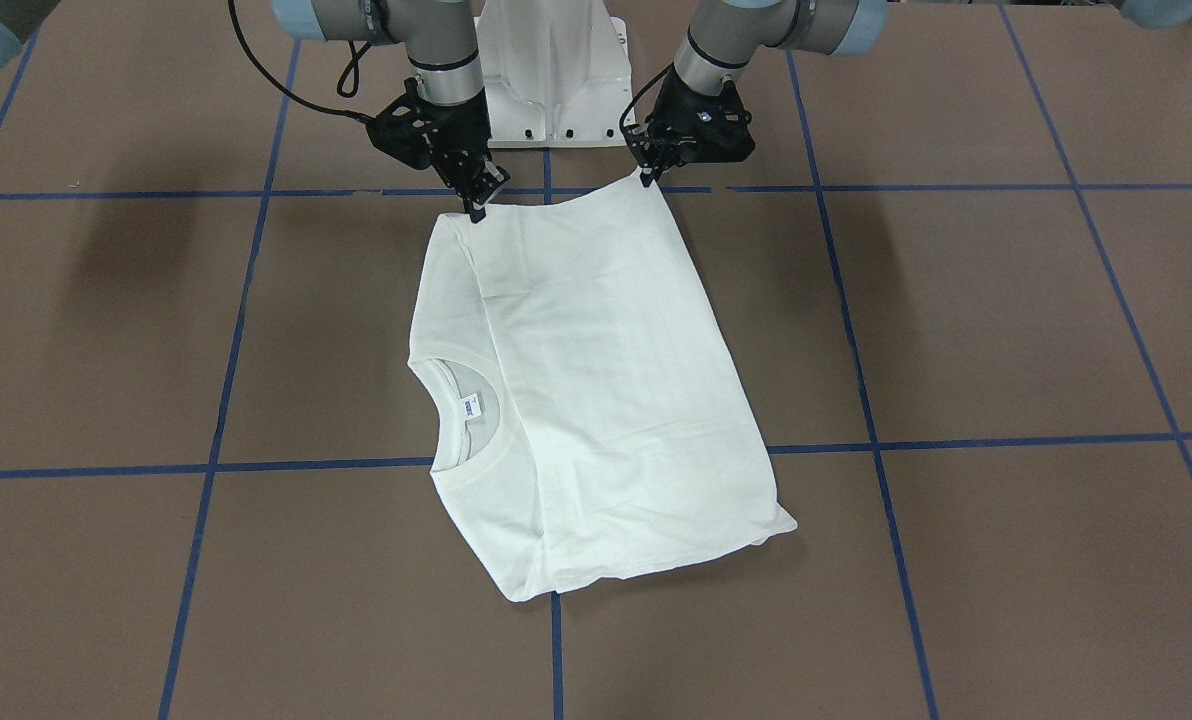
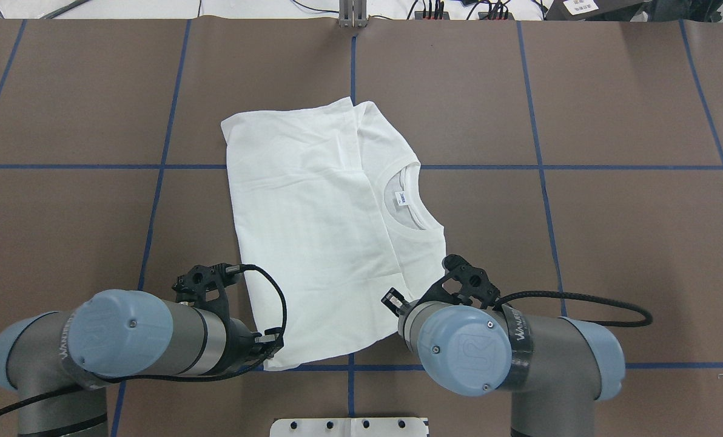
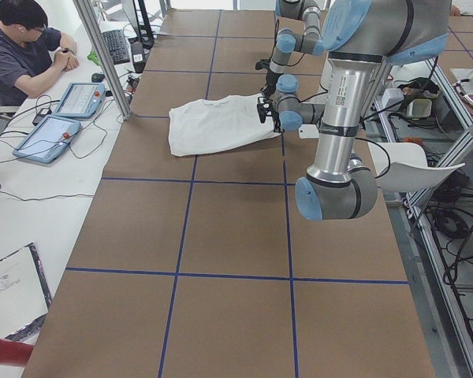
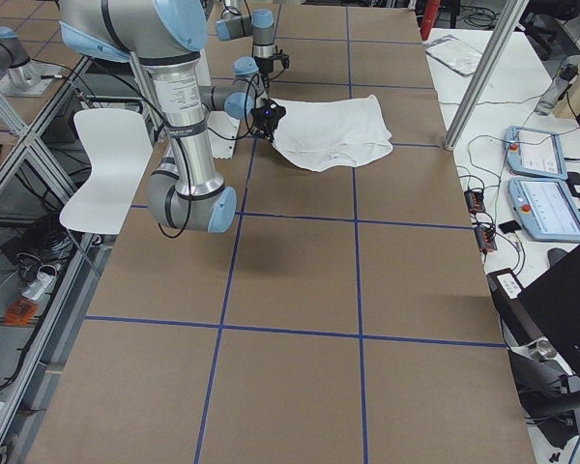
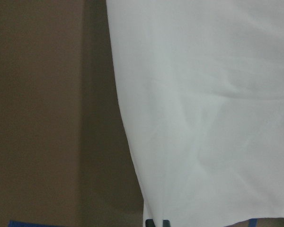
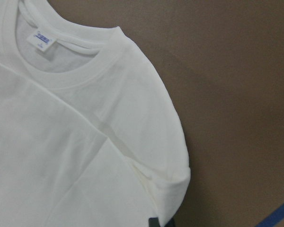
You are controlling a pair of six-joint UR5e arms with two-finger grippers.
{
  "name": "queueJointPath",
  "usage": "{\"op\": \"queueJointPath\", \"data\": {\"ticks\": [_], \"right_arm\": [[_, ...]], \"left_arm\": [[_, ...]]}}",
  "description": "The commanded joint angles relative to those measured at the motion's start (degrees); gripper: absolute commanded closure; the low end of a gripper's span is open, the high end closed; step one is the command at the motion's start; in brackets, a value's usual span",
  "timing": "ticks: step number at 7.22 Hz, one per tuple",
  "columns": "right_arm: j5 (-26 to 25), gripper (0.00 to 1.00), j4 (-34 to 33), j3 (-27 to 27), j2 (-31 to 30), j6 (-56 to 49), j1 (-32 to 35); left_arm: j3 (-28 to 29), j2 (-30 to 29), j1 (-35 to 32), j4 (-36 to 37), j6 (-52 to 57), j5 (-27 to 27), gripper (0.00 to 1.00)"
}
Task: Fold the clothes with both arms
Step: 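Lift the near edge with both grippers and fold it away from the robot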
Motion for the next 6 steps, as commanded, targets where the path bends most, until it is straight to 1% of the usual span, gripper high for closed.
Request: {"op": "queueJointPath", "data": {"ticks": [1, 2, 3, 4, 5, 6], "right_arm": [[0.5, 1.0, -9.5, 10.2, 0.2, -0.1, -1.4], [0.7, 1.0, -14.1, 15.0, 0.5, -0.1, -1.8], [0.8, 1.0, -14.6, 15.4, 1.5, -0.1, -1.8], [0.9, 1.0, -15.1, 15.5, 2.8, -0.1, -0.6], [0.9, 1.0, -16.9, 15.5, 3.9, -0.3, -0.4], [0.9, 1.0, -17.1, 14.4, 4.8, -1.5, -0.4]], "left_arm": [[-9.2, -0.3, 0.1, 8.4, 0.1, -1.3, 1.0], [-12.8, -0.5, 0.0, 11.7, 0.1, -3.1, 1.0], [-15.1, -2.1, -0.7, 16.2, 0.1, -5.3, 1.0], [-15.6, -5.4, -2.0, 20.4, 0.2, -5.4, 1.0], [-15.6, -7.8, -3.6, 23.6, 0.4, -5.8, 1.0], [-15.0, -7.8, -3.7, 23.9, 0.5, -5.8, 1.0]]}}
